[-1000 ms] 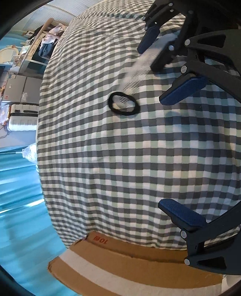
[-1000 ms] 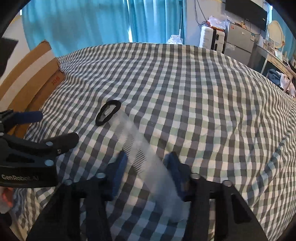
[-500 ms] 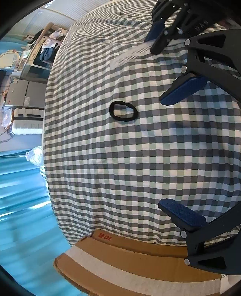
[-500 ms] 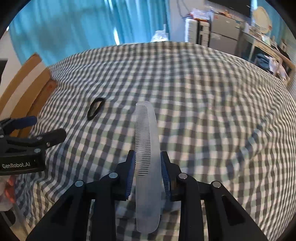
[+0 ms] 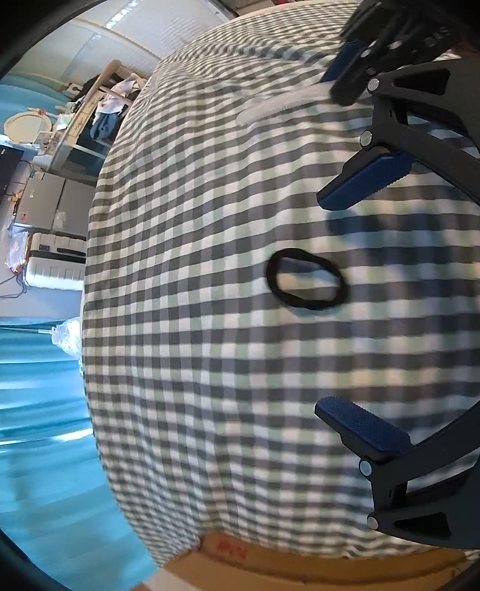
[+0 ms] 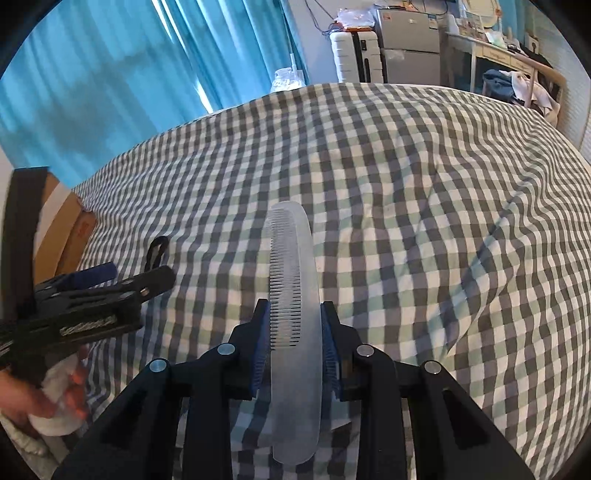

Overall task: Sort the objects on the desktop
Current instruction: 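Grasp the black hair tie with the left tool while the right holds the comb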

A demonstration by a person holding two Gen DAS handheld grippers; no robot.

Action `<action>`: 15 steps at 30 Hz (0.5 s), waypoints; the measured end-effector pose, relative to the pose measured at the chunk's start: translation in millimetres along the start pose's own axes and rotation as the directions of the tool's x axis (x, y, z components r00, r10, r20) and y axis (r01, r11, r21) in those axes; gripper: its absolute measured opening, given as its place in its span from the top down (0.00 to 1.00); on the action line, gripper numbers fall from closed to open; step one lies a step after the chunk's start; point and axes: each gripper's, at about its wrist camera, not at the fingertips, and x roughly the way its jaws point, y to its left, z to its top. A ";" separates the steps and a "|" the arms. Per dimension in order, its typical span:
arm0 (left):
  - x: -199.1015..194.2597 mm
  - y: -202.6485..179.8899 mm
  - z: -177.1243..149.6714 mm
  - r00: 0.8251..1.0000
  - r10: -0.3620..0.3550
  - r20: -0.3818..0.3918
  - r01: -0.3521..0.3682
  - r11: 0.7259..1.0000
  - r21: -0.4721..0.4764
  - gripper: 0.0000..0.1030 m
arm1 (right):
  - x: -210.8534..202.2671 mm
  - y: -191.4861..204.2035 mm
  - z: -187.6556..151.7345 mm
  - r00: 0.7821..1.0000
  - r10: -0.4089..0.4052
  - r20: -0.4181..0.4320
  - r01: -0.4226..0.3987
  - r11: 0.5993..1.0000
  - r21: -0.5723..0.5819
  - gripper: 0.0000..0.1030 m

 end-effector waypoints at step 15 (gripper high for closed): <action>-6.1 -5.9 5.2 0.995 -0.092 0.035 0.090 0.994 0.055 0.91 | -6.7 -23.2 3.4 0.998 0.056 0.007 -0.057 0.994 0.098 0.74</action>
